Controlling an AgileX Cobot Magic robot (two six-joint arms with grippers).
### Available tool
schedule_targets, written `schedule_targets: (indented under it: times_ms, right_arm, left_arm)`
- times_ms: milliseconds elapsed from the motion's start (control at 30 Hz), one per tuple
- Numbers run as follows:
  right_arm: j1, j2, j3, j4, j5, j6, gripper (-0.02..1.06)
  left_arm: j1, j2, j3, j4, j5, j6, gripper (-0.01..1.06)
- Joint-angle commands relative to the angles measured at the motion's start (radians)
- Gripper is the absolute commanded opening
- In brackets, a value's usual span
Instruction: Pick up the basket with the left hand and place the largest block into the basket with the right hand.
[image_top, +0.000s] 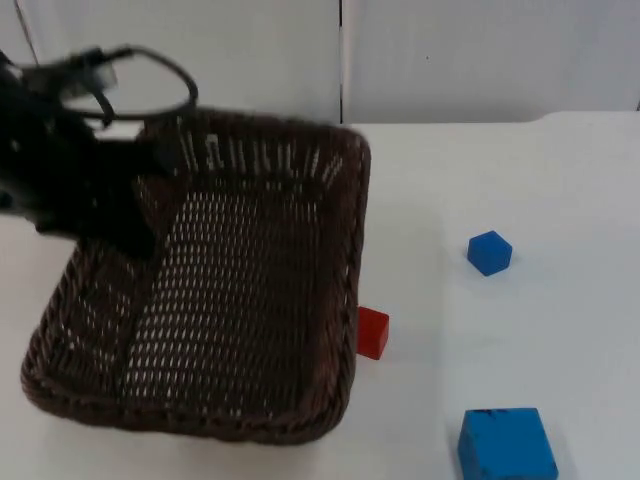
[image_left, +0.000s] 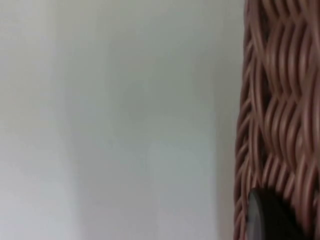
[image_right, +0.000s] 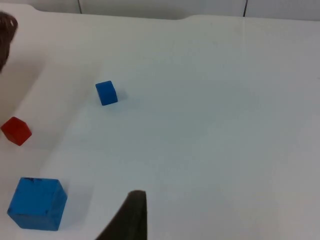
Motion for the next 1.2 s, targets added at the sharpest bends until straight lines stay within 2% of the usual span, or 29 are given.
schedule_targets:
  times_ms: [0, 233, 333, 600, 733, 867, 1167]
  right_arm:
    - [-0.006, -0.003, 0.001, -0.002, -0.002, 0.0, 1.05]
    - [-0.006, -0.003, 0.001, -0.002, -0.002, 0.0, 1.05]
    - [-0.006, -0.003, 0.001, -0.002, -0.002, 0.0, 1.05]
    - [-0.006, -0.003, 0.001, -0.002, -0.002, 0.0, 1.05]
    - [-0.006, -0.003, 0.001, -0.002, -0.002, 0.0, 1.05]
    - [-0.006, -0.003, 0.001, -0.002, -0.002, 0.0, 1.05]
    - [-0.006, -0.003, 0.001, -0.002, -0.002, 0.0, 1.05]
  left_arm:
    - [-0.002, -0.062, -0.004, -0.012, 0.038, -0.024, 0.0]
    - [-0.002, -0.209, 0.001, 0.017, 0.152, -0.049, 0.0]
    - [-0.002, -0.241, 0.016, 0.02, 0.173, -0.05, 0.0]
    - [0.012, -0.327, 0.114, 0.033, 0.183, -0.052, 0.0]
    - [0.108, -0.345, 0.19, 0.011, 0.192, -0.035, 0.0]
    - [0.148, -0.349, 0.217, -0.003, 0.193, -0.021, 0.0]
    - [0.148, -0.352, 0.244, -0.02, 0.192, -0.021, 0.0]
